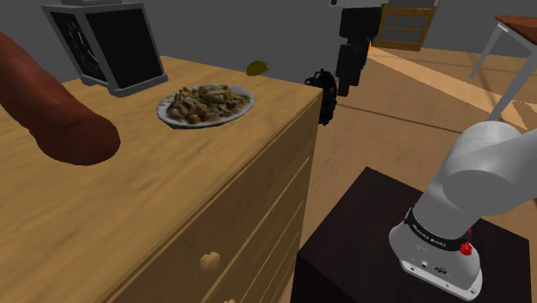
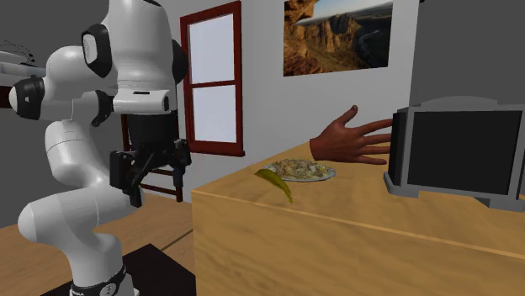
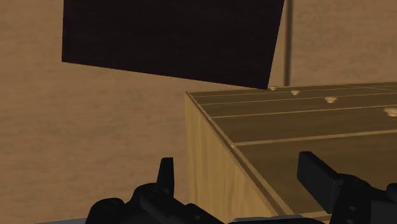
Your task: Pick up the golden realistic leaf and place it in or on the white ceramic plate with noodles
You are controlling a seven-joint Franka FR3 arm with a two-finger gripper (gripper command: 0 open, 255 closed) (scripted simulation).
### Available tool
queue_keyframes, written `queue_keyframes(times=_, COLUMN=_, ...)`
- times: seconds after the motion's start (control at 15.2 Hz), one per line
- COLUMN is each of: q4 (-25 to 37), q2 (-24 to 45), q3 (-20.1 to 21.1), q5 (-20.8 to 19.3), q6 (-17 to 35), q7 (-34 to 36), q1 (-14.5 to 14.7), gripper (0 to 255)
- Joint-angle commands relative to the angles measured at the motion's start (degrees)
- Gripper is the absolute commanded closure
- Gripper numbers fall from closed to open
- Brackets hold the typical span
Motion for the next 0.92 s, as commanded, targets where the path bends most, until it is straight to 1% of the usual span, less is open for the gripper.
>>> queue_keyframes(times=0.0, q4=0.00, q2=0.00, q3=0.00, q5=0.00, q6=0.00, q7=0.00, q1=0.00, gripper=0)
queue_keyframes(times=0.4, q4=12.29, q2=12.57, q3=4.95, q5=3.10, q6=0.15, q7=10.10, q1=-0.84, gripper=0)
queue_keyframes(times=0.86, q4=29.95, q2=28.32, q3=9.54, q5=3.69, q6=-1.74, q7=22.18, q1=-1.87, gripper=0)
